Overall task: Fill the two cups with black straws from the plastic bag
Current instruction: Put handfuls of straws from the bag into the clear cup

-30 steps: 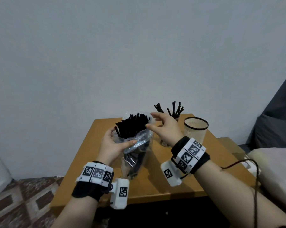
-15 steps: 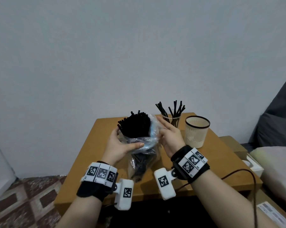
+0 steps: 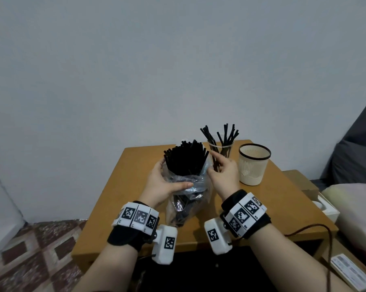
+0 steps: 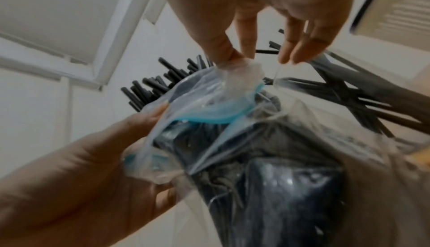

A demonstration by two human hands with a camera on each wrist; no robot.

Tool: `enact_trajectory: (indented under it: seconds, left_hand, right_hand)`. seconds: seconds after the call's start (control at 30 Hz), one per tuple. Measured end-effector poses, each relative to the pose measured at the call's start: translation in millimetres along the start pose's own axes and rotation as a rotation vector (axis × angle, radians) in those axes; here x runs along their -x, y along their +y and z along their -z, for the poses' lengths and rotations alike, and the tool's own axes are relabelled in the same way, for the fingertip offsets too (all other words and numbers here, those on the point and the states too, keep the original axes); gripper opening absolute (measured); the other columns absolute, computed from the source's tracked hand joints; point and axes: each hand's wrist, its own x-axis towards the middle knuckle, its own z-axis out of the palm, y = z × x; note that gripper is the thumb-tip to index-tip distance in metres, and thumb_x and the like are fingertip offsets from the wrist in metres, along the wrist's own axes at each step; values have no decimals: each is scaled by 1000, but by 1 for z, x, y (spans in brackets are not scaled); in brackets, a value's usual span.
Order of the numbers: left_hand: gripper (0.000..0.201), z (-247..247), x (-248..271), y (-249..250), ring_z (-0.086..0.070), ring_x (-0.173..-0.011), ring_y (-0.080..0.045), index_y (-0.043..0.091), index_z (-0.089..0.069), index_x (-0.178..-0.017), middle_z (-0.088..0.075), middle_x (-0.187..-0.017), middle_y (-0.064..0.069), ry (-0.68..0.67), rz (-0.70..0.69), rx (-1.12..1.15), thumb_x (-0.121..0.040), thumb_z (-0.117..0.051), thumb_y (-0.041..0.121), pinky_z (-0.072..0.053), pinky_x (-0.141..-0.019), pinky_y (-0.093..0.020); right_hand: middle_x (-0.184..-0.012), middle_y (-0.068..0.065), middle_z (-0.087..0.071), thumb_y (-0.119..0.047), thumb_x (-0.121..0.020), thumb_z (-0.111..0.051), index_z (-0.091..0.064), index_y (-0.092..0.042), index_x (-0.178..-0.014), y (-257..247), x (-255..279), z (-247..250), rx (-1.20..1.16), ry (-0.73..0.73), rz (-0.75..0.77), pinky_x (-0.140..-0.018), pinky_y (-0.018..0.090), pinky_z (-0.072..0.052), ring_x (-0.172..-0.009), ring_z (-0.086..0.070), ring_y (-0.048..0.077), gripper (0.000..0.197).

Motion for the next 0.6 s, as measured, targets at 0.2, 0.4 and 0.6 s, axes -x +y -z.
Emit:
enact_trajectory:
  seconds: [0.2, 0.4, 0.6]
  left_hand:
    - [108, -8, 4, -1, -35, -124, -4, 19, -29, -149, -41, -147, 4, 74, -66, 94, -59, -89, 14, -33, -96, -19]
    - [96, -16, 3, -9, -49, -123, -7, 29, -43, -137, -52, -133, 12, 163, -115, 130, -54, -91, 26, -45, -95, -23]
    - [84, -17, 3, -12, -55, -107, 5, 30, -47, -128, -54, -117, 21, 133, -147, 157, -56, -90, 21, -49, -79, -9]
  right_hand:
    - [-112, -2, -53, -5, -80, -64, -39, -20, -142, -12, 17, 5, -200, 98, 209, -80, 24, -47, -93, -52, 10, 68]
    - [-120, 4, -52, -18, -77, -76, -37, -20, -142, -6, 13, 3, -191, 2, 94, -92, 35, -52, -96, -54, 11, 75]
    - [-119, 5, -51, -25, -77, -76, -51, -18, -133, -7, 6, 5, -62, -9, 131, -89, 36, -52, -95, -54, 16, 62]
